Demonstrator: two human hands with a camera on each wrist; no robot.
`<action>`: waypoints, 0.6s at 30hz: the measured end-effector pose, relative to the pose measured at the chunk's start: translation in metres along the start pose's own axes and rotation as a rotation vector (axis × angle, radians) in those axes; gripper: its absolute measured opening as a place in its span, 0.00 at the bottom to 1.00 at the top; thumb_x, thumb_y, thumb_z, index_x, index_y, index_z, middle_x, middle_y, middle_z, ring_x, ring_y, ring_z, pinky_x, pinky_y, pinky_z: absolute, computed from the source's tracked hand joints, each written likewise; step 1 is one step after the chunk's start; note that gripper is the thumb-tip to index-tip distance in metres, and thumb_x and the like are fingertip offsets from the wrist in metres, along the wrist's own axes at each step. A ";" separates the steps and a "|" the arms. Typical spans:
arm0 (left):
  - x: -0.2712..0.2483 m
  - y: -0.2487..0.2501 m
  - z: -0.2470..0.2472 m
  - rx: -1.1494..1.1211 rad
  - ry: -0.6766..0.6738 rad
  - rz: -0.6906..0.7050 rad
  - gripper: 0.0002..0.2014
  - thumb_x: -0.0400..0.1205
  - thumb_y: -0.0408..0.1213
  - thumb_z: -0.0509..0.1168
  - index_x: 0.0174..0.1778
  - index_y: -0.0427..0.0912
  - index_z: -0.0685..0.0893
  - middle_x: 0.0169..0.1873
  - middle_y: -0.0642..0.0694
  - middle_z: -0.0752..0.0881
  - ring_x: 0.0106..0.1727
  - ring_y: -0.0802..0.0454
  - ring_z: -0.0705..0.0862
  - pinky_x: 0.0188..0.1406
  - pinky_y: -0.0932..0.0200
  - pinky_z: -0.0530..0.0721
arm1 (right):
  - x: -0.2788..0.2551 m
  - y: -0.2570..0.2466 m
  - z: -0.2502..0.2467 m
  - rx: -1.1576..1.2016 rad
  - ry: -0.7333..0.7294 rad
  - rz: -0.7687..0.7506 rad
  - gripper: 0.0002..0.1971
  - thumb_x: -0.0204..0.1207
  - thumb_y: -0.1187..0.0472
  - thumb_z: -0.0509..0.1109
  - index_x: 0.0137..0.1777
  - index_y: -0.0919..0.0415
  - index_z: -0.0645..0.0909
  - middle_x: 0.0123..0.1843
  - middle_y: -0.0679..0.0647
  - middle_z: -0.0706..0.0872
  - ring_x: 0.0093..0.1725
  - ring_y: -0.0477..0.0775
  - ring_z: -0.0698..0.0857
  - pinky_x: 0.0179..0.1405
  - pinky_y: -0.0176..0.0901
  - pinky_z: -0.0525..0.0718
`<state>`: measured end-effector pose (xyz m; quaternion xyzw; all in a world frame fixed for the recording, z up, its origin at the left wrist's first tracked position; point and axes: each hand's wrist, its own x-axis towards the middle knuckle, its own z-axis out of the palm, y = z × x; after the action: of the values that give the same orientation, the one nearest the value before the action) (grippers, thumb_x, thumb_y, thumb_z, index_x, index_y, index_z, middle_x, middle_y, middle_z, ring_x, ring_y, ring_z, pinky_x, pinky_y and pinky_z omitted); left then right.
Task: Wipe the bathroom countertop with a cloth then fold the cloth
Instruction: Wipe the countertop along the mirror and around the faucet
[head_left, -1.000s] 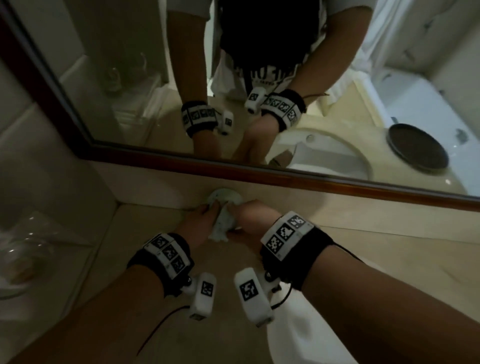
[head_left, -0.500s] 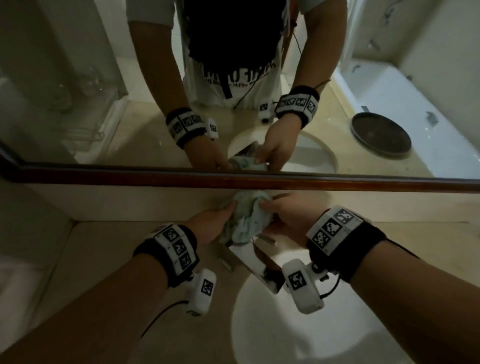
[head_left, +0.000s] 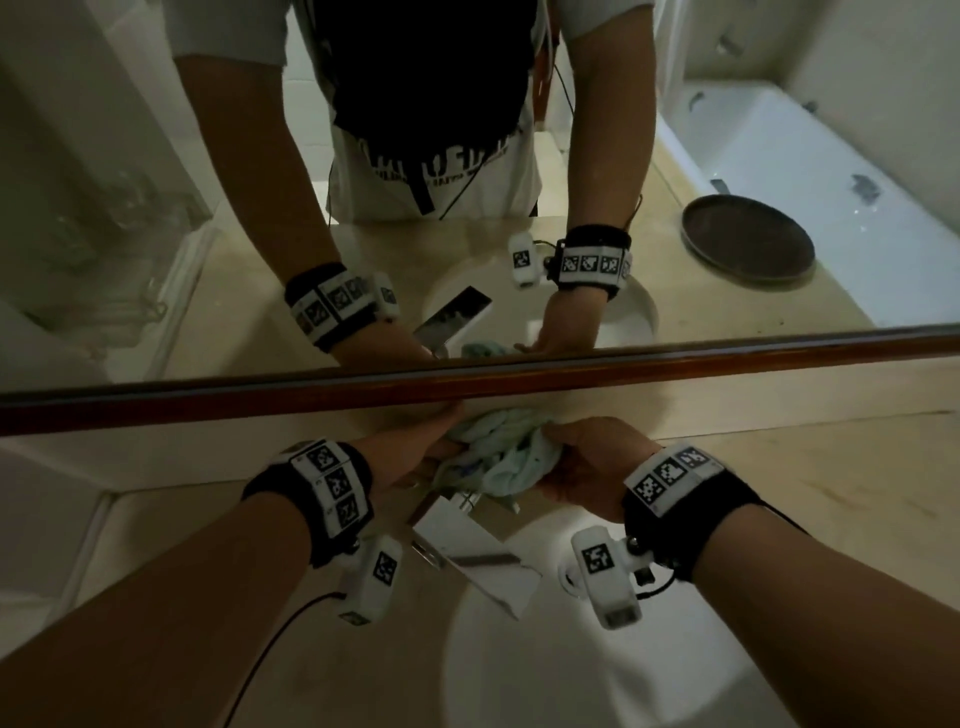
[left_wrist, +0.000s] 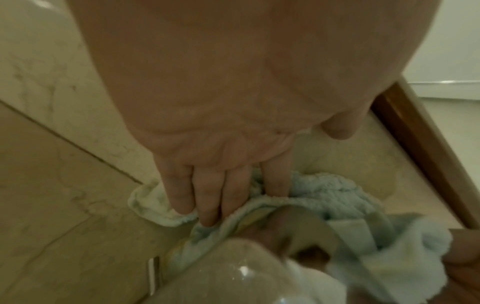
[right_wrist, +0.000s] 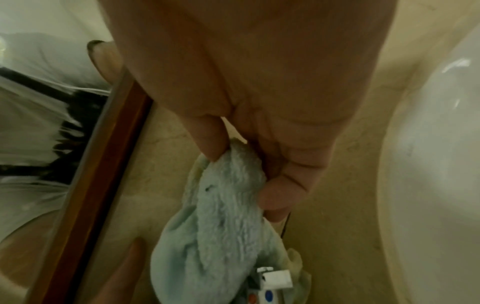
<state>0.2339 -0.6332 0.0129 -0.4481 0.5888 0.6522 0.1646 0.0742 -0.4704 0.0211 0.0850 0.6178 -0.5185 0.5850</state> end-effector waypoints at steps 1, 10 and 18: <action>-0.001 0.002 0.001 -0.005 -0.006 -0.001 0.54 0.61 0.83 0.62 0.78 0.50 0.76 0.68 0.49 0.86 0.72 0.47 0.80 0.78 0.46 0.71 | 0.002 0.001 -0.002 0.014 0.000 0.012 0.15 0.85 0.61 0.60 0.66 0.69 0.78 0.63 0.69 0.87 0.54 0.66 0.87 0.40 0.52 0.86; -0.007 -0.023 -0.022 0.241 0.042 0.036 0.28 0.76 0.71 0.62 0.63 0.58 0.86 0.59 0.47 0.90 0.62 0.46 0.86 0.69 0.42 0.82 | 0.020 0.010 -0.016 0.104 0.013 0.050 0.18 0.86 0.58 0.59 0.68 0.69 0.77 0.65 0.71 0.85 0.56 0.70 0.86 0.40 0.54 0.85; -0.002 -0.014 -0.007 0.066 -0.027 0.040 0.27 0.87 0.64 0.49 0.71 0.55 0.82 0.64 0.54 0.84 0.67 0.55 0.81 0.66 0.57 0.74 | 0.040 0.019 -0.029 0.232 0.027 0.113 0.17 0.87 0.58 0.56 0.66 0.69 0.77 0.62 0.71 0.86 0.59 0.71 0.86 0.49 0.62 0.86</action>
<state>0.2480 -0.6354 0.0061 -0.4218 0.6165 0.6415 0.1742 0.0573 -0.4604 -0.0286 0.1936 0.5558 -0.5515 0.5912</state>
